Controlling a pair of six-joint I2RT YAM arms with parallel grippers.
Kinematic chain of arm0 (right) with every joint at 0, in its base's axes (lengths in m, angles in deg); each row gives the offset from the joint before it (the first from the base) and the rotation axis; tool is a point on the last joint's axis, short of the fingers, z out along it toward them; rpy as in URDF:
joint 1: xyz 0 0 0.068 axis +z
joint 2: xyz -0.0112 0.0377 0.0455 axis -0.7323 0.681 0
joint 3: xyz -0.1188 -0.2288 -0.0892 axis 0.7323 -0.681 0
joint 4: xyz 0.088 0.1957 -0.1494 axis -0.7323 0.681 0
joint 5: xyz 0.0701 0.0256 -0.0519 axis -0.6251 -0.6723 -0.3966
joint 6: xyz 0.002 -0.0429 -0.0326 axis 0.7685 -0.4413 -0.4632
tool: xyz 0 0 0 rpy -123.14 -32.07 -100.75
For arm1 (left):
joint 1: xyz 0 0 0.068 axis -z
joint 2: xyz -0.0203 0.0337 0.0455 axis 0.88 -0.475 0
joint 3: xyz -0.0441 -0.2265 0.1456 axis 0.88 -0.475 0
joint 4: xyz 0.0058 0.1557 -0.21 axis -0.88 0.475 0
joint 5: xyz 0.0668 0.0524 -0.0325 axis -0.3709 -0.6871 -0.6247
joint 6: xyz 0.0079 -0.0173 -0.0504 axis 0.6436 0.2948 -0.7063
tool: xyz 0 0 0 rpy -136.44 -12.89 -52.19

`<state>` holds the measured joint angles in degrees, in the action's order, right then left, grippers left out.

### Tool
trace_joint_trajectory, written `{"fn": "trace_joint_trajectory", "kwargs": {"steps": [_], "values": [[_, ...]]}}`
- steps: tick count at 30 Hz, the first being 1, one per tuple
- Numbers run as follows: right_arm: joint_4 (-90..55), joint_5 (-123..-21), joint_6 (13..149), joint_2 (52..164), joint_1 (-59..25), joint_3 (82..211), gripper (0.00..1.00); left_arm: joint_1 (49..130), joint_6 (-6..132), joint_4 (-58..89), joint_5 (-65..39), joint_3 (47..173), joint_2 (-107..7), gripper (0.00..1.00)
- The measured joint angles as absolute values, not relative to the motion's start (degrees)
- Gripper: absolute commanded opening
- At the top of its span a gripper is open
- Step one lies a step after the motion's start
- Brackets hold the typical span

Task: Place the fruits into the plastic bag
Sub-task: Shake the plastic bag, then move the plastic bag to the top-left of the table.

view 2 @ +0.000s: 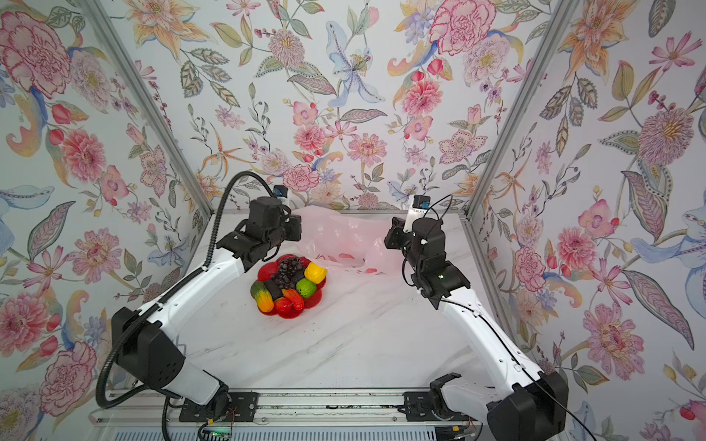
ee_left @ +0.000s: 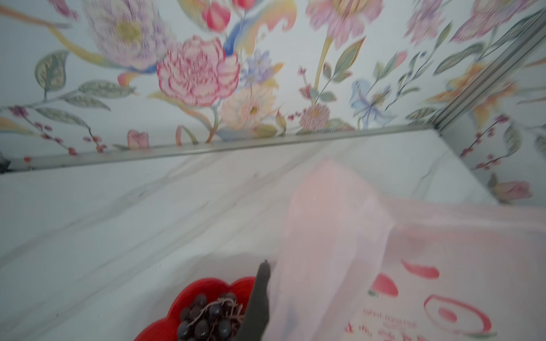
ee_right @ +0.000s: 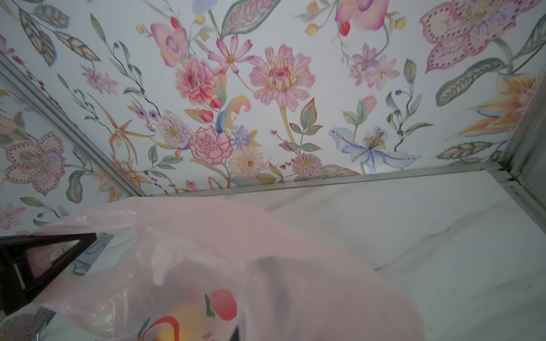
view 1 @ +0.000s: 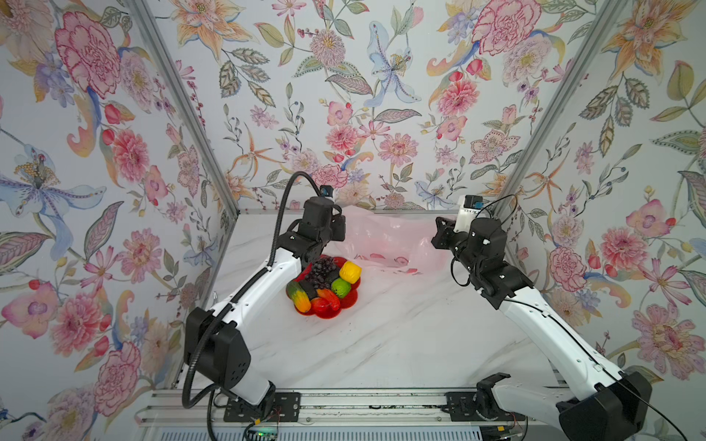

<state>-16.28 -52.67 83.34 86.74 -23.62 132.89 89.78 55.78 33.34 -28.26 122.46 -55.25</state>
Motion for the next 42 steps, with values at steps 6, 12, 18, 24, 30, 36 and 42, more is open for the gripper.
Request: {"fn": "trace_joint_trajectory", "kwargs": {"steps": [6, 12, 18, 24, 30, 36, 42], "values": [[-14.83, -52.8, 83.36, 87.57, -24.89, 131.71, 0.0, 89.78, 55.43, 31.31, -25.5, 124.6, -57.26, 0.0], [-15.44, -52.95, 83.38, 87.79, -26.28, 131.25, 0.0, 89.65, 55.43, 32.6, -25.4, 124.55, -59.16, 0.0], [-20.03, -54.74, 83.38, 92.49, -26.28, 133.07, 0.0, 87.38, 55.48, 32.36, -25.5, 126.57, -60.02, 0.0], [-21.83, -57.61, 84.26, 97.98, -26.2, 137.29, 0.38, 84.45, 55.48, 30.24, -25.55, 129.8, -62.18, 0.0], [-18.79, -61.06, 86.29, 96.25, -26.2, 135.95, 0.78, 84.14, 55.63, 28.21, -25.4, 129.63, -63.84, 0.0], [-9.89, -65.24, 90.25, 89.87, -26.55, 132.26, 0.99, 84.14, 55.46, 26.96, -25.2, 129.3, -66.86, 0.0], [-0.14, -71.42, 95.1, 83.75, -26.42, 131.43, 0.99, 84.14, 55.43, 26.81, -24.19, 129.36, -70.59, 0.0]]}}
